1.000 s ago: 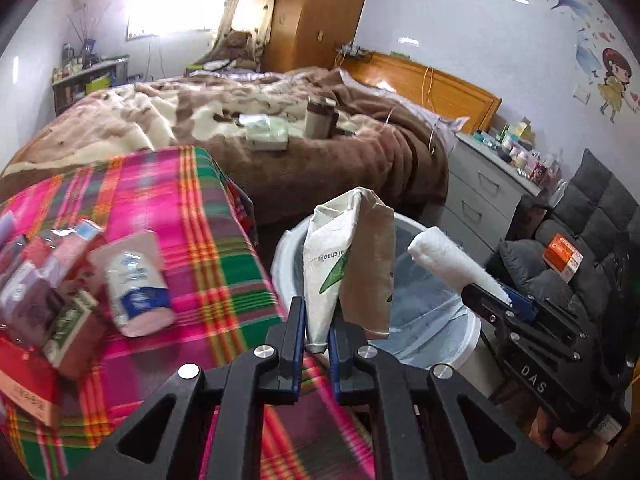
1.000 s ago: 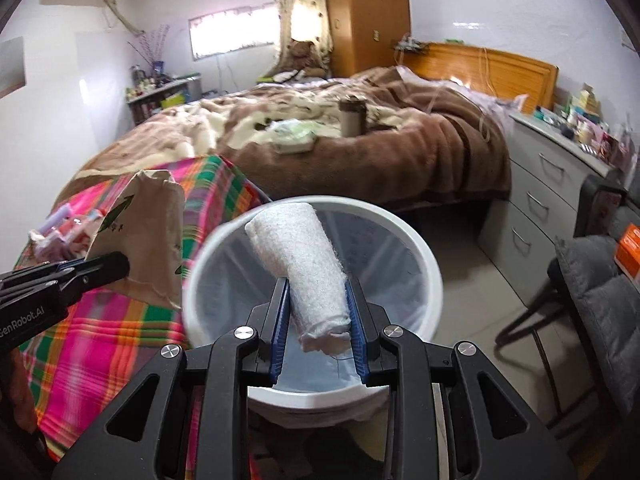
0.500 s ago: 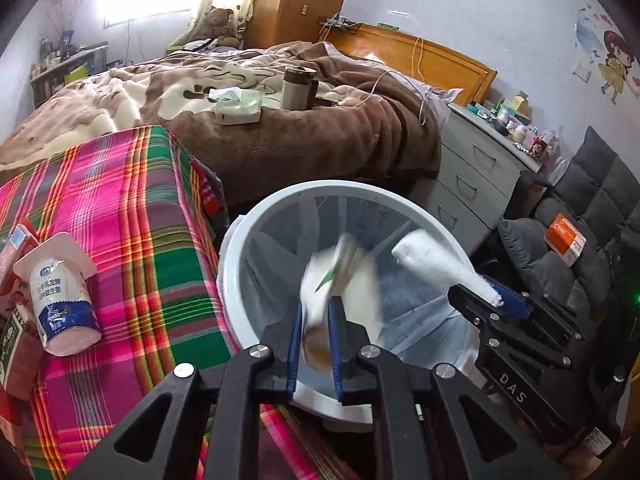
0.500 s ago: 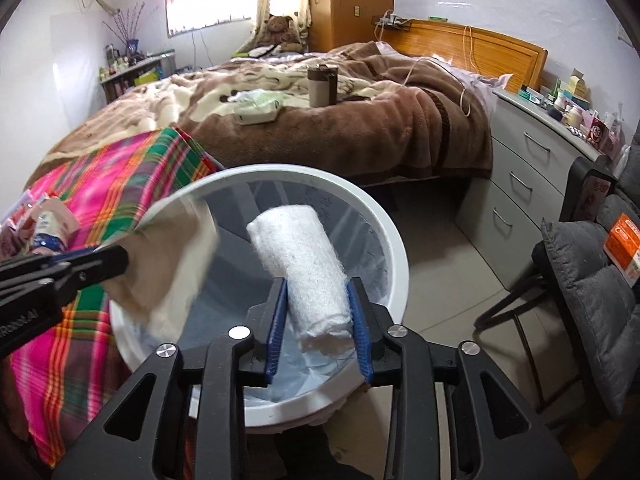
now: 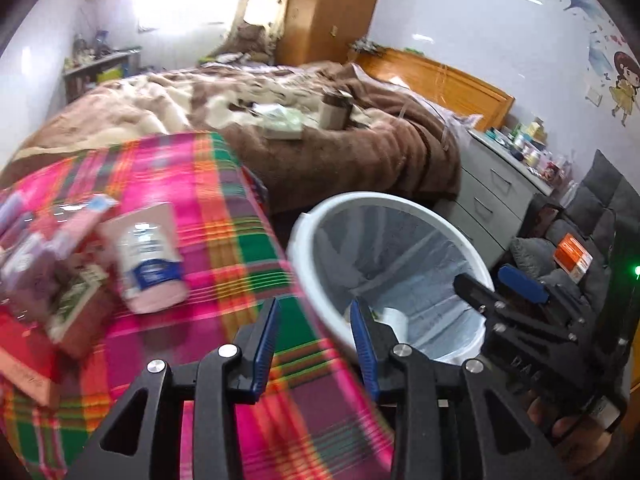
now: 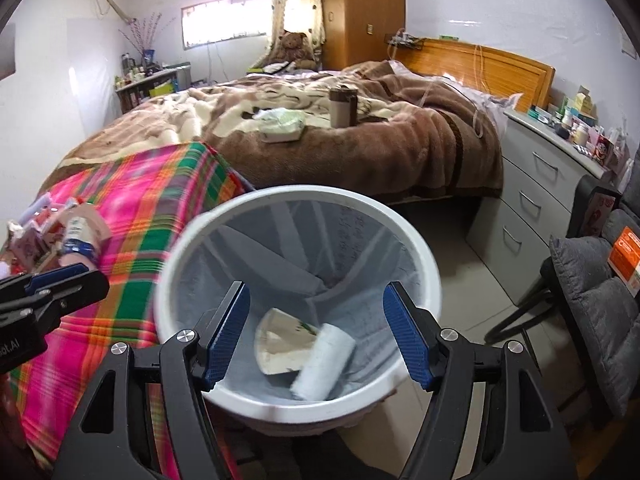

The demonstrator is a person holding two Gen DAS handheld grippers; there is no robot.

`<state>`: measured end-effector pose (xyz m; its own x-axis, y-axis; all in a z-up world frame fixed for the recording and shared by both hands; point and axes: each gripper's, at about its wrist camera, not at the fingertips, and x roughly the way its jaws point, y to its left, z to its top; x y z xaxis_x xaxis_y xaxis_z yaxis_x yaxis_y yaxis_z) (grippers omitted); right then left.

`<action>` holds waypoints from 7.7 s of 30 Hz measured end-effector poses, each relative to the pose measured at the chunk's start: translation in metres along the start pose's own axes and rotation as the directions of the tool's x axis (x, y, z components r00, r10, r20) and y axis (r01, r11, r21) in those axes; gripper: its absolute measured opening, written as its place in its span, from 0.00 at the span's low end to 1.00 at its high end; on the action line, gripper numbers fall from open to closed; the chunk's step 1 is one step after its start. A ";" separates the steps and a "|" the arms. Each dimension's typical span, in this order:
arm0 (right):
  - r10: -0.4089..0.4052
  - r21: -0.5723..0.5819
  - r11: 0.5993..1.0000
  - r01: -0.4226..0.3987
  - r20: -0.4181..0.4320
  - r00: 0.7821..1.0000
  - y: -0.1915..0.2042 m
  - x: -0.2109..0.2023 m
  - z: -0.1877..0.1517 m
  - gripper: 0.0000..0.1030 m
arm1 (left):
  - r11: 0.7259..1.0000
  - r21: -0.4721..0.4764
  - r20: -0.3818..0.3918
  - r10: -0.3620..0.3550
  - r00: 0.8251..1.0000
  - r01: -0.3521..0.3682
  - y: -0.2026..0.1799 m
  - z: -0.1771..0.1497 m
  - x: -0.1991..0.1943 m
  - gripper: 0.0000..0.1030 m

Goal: Collect trash
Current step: 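Grasp the white foam net sleeve with the left tool while the right tool grasps the yogurt cup, then carry the foam sleeve and yogurt cup to the wastebasket and release both, then move both tools back to the trash pile on the plaid cloth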

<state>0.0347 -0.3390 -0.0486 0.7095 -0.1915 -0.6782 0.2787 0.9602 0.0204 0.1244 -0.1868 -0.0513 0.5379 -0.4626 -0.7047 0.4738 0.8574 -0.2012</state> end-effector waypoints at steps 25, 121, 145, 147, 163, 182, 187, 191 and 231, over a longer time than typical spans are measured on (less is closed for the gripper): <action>0.260 -0.136 0.959 -0.247 0.089 0.962 0.133 -0.029 0.013 0.69 | 0.932 -0.177 0.122 0.340 0.933 -0.317 0.144 -0.043 -0.134 0.40; 0.373 -0.116 0.920 -0.374 -0.035 0.927 0.145 -0.004 0.030 0.51 | 0.931 -0.282 0.129 0.275 0.953 -0.230 0.187 -0.031 -0.131 0.25; 0.184 -0.004 0.983 -0.184 0.035 0.982 0.040 -0.019 0.028 0.51 | 0.999 -0.012 0.110 0.052 0.993 -0.051 0.038 0.002 -0.068 0.25; 0.161 0.005 0.987 -0.161 0.032 0.986 0.031 -0.017 0.028 0.51 | 1.000 0.012 0.096 0.022 0.995 -0.023 0.024 0.004 -0.058 0.25; 0.056 0.042 0.998 -0.053 -0.067 0.996 -0.016 0.019 0.020 0.51 | 0.990 0.119 -0.017 -0.076 0.997 0.078 -0.046 0.012 0.018 0.25; 0.022 0.035 0.999 -0.017 -0.140 0.990 -0.035 0.049 0.012 0.71 | 0.988 0.130 -0.080 -0.079 0.994 0.089 -0.056 0.014 0.056 0.41; 0.018 0.031 0.999 -0.014 -0.130 0.991 -0.033 0.045 0.012 0.71 | 0.992 0.099 -0.067 -0.067 0.996 0.073 -0.044 0.013 0.051 0.42; 0.017 0.030 0.999 -0.014 -0.121 0.992 -0.031 0.041 0.014 0.71 | 0.995 0.072 -0.051 -0.065 0.997 0.069 -0.034 0.011 0.040 0.42; 0.394 -0.148 0.905 -0.398 -0.055 0.917 0.179 0.001 0.017 0.71 | 0.939 -0.214 0.153 0.304 0.940 -0.269 0.232 -0.020 -0.128 0.56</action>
<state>0.0963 -0.1706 -0.0336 0.7252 0.2140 -0.6544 -0.1257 0.9757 0.1797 0.1518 0.0753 -0.0211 0.7567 -0.2091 -0.6195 0.1512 0.9778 -0.1453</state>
